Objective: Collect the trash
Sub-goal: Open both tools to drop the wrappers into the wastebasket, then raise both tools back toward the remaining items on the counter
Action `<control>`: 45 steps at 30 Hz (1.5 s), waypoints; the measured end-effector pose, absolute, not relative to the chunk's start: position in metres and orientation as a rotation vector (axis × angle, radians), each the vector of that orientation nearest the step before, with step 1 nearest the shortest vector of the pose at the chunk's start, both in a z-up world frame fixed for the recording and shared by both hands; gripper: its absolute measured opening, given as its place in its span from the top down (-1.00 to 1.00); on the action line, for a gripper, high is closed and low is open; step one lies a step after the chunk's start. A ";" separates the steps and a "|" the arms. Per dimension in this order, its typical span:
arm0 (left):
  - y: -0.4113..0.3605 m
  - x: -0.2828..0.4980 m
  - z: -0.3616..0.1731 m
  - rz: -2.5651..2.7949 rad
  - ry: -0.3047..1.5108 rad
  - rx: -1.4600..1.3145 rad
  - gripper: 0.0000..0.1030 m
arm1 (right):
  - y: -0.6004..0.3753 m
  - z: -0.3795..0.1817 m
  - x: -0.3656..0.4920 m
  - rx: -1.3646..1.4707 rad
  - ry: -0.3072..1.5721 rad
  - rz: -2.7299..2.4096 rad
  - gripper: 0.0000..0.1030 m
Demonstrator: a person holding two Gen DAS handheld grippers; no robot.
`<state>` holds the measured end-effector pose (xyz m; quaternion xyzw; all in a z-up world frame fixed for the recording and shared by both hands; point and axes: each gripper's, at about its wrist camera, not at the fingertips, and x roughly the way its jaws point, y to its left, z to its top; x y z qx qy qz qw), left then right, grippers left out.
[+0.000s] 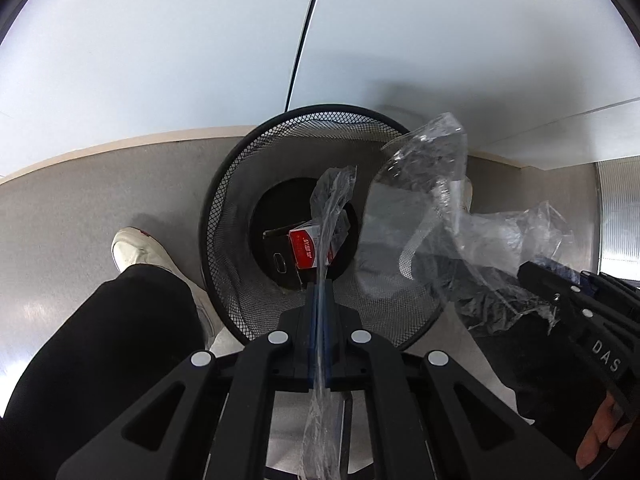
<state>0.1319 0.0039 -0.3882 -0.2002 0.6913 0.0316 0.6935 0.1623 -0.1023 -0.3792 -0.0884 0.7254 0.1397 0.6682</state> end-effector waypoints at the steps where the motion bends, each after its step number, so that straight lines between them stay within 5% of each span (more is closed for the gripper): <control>1: 0.004 0.134 -0.389 0.071 1.551 -0.447 0.93 | -0.107 -0.381 0.165 -0.199 1.639 0.318 0.61; 7: 0.002 0.142 -0.386 0.082 1.561 -0.454 0.91 | -0.114 -0.392 0.171 -0.158 1.662 0.324 0.54; 13: 0.004 0.144 -0.394 0.083 1.575 -0.458 0.87 | -0.123 -0.383 0.170 -0.130 1.657 0.335 0.23; 15: 0.006 0.144 -0.397 0.091 1.580 -0.454 0.67 | -0.125 -0.379 0.170 -0.122 1.646 0.333 0.02; 17: 0.007 0.143 -0.396 0.099 1.573 -0.450 -0.08 | -0.124 -0.373 0.170 -0.110 1.642 0.337 -0.09; 21: 0.005 0.141 -0.389 0.109 1.565 -0.418 -0.34 | -0.125 -0.358 0.170 -0.088 1.623 0.332 -0.55; 23: 0.007 0.140 -0.383 0.140 1.546 -0.412 -0.77 | -0.126 -0.348 0.170 -0.067 1.608 0.332 -0.81; 24: 0.008 0.138 -0.377 0.157 1.525 -0.411 -0.82 | -0.127 -0.342 0.170 -0.052 1.596 0.335 -0.84; 45: 0.021 0.072 -0.247 0.203 1.285 -0.363 -0.91 | -0.147 -0.196 0.118 0.036 1.353 0.409 -0.93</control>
